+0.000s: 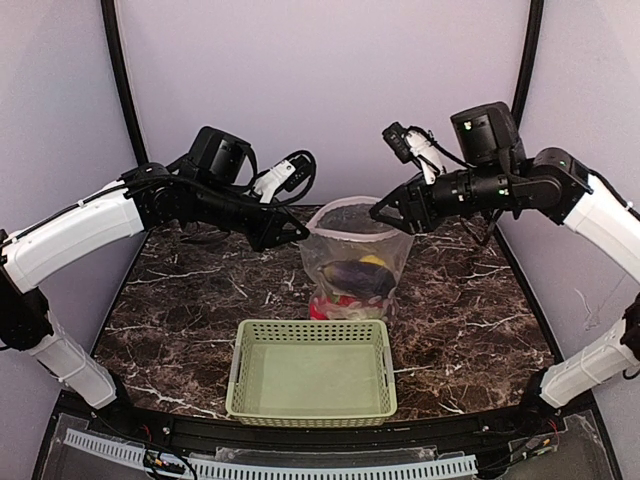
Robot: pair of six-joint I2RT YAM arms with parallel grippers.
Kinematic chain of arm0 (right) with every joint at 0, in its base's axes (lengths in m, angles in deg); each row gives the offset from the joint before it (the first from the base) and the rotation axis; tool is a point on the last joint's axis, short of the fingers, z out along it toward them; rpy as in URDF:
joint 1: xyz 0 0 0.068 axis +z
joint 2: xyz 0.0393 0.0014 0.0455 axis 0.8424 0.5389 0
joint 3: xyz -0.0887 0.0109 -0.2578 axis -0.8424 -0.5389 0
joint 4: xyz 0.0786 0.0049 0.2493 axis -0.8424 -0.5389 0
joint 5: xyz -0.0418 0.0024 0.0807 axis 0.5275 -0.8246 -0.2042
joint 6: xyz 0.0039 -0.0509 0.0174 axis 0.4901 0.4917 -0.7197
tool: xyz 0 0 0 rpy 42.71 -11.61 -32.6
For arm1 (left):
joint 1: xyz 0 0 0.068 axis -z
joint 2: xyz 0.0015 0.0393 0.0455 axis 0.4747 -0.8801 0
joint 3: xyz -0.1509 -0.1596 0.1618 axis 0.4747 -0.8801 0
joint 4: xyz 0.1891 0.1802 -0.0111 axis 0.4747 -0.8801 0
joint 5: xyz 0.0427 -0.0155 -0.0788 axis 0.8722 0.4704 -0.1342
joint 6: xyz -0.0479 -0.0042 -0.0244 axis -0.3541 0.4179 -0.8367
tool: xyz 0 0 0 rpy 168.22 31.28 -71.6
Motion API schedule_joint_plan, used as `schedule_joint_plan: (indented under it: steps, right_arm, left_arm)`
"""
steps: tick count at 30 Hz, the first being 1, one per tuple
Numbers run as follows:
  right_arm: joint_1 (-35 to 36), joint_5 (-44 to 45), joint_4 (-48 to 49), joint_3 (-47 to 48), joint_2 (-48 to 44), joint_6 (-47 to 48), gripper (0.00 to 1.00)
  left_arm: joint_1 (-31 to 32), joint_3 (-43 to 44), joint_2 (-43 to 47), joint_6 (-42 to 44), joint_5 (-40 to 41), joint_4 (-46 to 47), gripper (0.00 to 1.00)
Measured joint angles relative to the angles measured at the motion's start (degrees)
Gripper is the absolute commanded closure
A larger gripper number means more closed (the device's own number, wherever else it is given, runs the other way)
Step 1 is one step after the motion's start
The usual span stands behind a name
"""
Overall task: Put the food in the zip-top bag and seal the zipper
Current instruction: Pass from the left arm to the right
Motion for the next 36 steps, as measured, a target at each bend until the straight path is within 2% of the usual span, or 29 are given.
schedule_joint_plan:
  steps: [10,15,20,22,24,25,26,27,29,31,33,36]
  right_arm:
    - [5.0,-5.1,-0.2,5.9,12.2,5.1,0.54]
    - [5.5,-4.8,-0.9,8.9,16.7,6.9,0.63]
    - [5.6,-4.1,-2.4,10.3,19.5,8.0,0.77]
    - [5.6,-3.6,-2.9,10.7,19.9,8.3,0.88]
    - [5.6,-3.3,-3.1,11.0,20.1,8.4,1.00]
    - [5.6,-3.2,-3.1,11.0,20.1,8.5,1.00]
    - [5.6,-3.3,-3.1,11.0,20.1,8.4,1.00]
    - [5.7,-3.3,-3.1,11.0,20.1,8.6,1.00]
    - [5.7,-3.5,-2.4,10.6,20.1,8.5,1.00]
    - [5.7,-3.5,-1.1,9.7,20.0,8.3,1.00]
    - [5.7,-3.6,0.4,7.9,19.4,8.1,1.00]
    - [5.7,-4.1,1.9,5.6,18.2,7.6,1.00]
  left_arm:
    - [0.0,0.0,0.0,0.0,-0.3,0.0,0.99]
    - [0.0,0.0,0.0,0.0,-0.3,-0.1,0.99]
    - [-0.3,0.0,0.0,-0.5,-0.3,-1.0,0.99]
    - [-0.4,0.0,0.0,-0.7,-0.2,-1.2,0.94]
    - [-0.5,0.0,0.2,-1.0,0.0,-1.2,0.75]
    - [-0.5,-0.3,0.4,-1.0,0.0,-0.9,0.60]
    - [-0.4,-0.7,0.8,-1.0,0.1,-0.6,0.53]
    - [-0.4,-1.7,1.6,-1.4,0.2,0.4,0.42]
    - [-0.4,-4.3,3.7,-1.9,0.3,2.3,0.29]
    - [-0.3,-8.0,6.5,-2.5,0.7,4.7,0.23]
    - [-0.3,-11.9,9.4,-3.7,1.1,7.2,0.22]
    - [-0.5,-16.9,12.6,-5.7,1.0,11.2,0.30]
